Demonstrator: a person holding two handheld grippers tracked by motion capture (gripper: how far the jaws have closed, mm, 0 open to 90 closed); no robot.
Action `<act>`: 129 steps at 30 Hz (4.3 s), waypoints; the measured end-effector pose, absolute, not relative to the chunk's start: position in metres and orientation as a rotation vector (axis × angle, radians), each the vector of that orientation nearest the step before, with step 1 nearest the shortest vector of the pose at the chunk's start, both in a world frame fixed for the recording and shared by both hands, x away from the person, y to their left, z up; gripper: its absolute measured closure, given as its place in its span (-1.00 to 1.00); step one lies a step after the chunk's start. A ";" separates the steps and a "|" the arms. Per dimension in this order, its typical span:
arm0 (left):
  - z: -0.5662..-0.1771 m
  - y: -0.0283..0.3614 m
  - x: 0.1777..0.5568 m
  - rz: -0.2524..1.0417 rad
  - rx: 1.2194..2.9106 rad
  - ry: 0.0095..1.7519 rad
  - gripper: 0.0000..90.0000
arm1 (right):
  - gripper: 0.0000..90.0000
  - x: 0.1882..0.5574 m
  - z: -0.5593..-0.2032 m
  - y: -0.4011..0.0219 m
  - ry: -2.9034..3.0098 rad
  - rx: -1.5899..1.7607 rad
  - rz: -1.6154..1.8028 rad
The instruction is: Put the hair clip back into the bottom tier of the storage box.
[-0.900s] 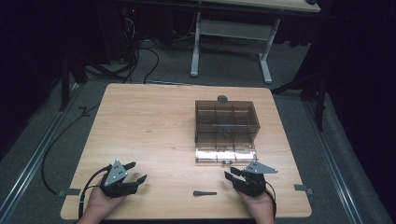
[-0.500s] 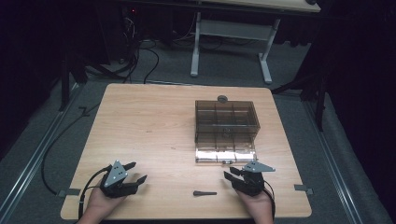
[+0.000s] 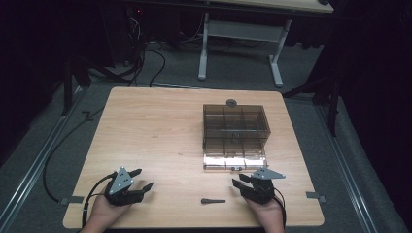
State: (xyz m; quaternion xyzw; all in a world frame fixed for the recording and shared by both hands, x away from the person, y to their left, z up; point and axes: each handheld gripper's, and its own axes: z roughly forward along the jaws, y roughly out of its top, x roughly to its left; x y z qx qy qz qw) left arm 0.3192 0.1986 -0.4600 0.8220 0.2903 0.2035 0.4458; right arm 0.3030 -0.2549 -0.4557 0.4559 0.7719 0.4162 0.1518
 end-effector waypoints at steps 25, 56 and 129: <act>-0.460 0.198 0.319 0.508 2.043 0.723 -0.25 | 0.43 0.283 -0.454 -0.209 2.449 1.033 1.253; -0.460 0.197 0.319 0.510 2.047 0.724 -0.25 | 0.67 0.282 -0.458 -0.180 2.597 0.893 1.208; -0.460 0.197 0.319 0.512 2.054 0.717 -0.25 | 0.81 0.275 -0.446 -0.281 2.211 1.271 1.014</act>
